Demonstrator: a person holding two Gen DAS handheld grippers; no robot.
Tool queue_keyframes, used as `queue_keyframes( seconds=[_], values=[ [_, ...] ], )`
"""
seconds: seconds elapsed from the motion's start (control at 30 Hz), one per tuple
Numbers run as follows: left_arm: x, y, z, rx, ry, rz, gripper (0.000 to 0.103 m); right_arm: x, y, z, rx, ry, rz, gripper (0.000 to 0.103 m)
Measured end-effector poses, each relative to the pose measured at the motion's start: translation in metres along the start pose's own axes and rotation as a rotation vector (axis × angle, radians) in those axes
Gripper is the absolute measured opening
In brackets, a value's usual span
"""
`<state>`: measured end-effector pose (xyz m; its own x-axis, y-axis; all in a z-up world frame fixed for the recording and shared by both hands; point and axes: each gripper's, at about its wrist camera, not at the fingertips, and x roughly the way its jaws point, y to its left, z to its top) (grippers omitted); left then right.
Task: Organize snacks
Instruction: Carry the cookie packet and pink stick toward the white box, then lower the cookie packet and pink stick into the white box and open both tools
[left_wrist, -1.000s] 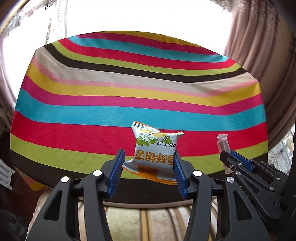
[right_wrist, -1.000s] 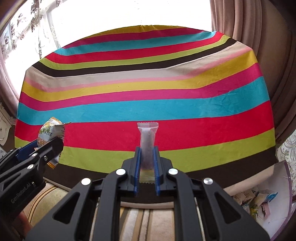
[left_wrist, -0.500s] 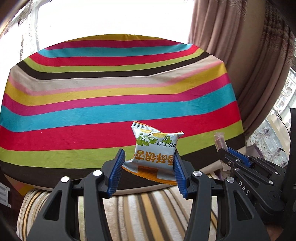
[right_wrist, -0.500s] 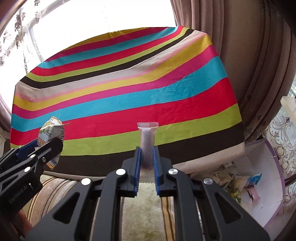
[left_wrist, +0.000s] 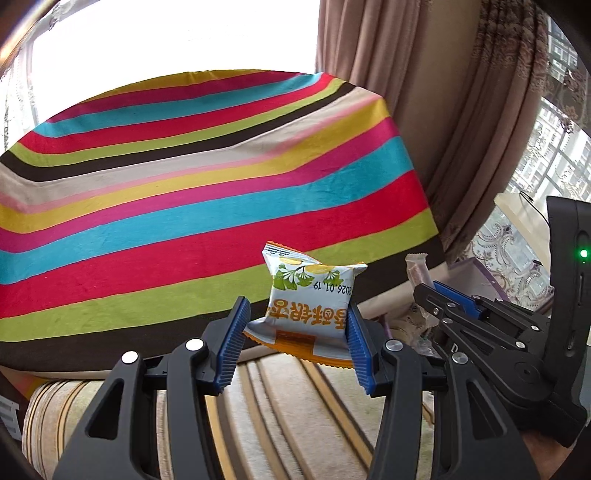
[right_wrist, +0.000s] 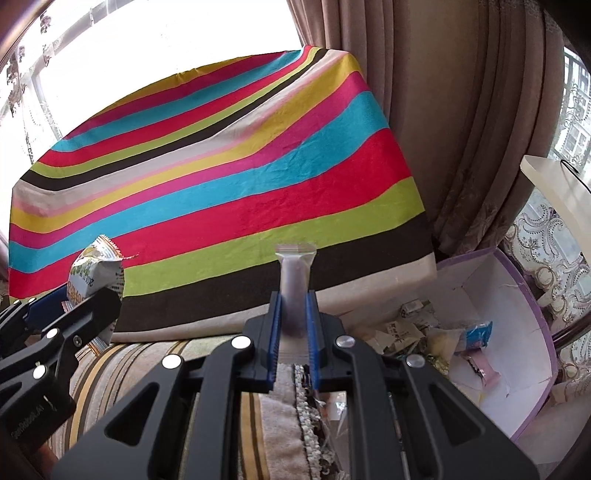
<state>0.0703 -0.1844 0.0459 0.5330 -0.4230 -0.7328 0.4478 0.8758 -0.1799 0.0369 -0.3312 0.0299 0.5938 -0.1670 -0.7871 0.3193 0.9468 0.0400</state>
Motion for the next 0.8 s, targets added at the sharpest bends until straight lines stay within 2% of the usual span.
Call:
queue_keyframes(
  seconds=[0.37,0.8],
  values=[
    [0.015,-0.041,-0.004,0.064,0.049,-0.095,0.049,-0.004,-0.05,-0.012,0.088,0.007,-0.072,0.013],
    [0.031,-0.073,-0.006,0.097,0.097,-0.141,0.049,-0.008,-0.091,-0.031,0.137,0.017,-0.121,0.013]
  ],
)
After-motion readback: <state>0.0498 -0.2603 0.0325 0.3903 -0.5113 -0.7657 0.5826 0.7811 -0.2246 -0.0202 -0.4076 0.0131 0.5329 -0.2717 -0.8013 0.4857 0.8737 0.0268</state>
